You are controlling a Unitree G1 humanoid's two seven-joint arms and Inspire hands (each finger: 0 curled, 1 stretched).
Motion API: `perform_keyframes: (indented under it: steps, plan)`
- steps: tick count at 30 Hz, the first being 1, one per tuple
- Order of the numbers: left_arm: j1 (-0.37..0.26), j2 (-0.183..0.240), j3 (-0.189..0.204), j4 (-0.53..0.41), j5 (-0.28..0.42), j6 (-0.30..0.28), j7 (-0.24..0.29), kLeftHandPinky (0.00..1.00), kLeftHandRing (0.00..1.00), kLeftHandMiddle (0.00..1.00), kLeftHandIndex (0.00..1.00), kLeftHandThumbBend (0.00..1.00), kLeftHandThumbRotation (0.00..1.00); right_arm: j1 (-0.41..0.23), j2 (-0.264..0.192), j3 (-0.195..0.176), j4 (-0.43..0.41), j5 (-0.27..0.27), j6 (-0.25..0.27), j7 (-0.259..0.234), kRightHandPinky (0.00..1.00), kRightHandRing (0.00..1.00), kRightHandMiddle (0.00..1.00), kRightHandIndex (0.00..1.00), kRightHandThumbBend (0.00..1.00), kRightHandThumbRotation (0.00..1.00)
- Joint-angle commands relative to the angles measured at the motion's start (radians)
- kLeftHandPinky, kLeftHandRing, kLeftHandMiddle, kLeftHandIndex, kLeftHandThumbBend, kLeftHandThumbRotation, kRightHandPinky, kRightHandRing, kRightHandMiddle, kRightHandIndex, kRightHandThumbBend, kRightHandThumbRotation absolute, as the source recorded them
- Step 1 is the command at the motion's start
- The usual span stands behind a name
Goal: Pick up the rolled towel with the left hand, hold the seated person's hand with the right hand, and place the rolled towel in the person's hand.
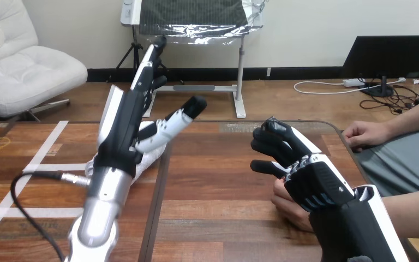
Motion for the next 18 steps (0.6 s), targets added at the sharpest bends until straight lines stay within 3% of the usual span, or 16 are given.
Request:
perform_keyframes:
  steps: [1,18]
  plan:
    - [-0.254,0.042,-0.002,0.238,0.067,0.021,0.079,0.87,0.96,0.98,1.00,0.84,0.58,-0.084,0.008,-0.014,-0.010,0.034,0.001,-0.001,0.80,0.88,0.89,0.90,0.97,1.00]
    - [-0.471,0.076,-0.028,0.555,0.149,0.080,0.179,0.83,0.95,0.99,1.00,0.84,0.57,-0.082,0.009,-0.007,-0.024,0.040,0.021,-0.001,0.80,0.89,0.89,0.90,1.00,1.00]
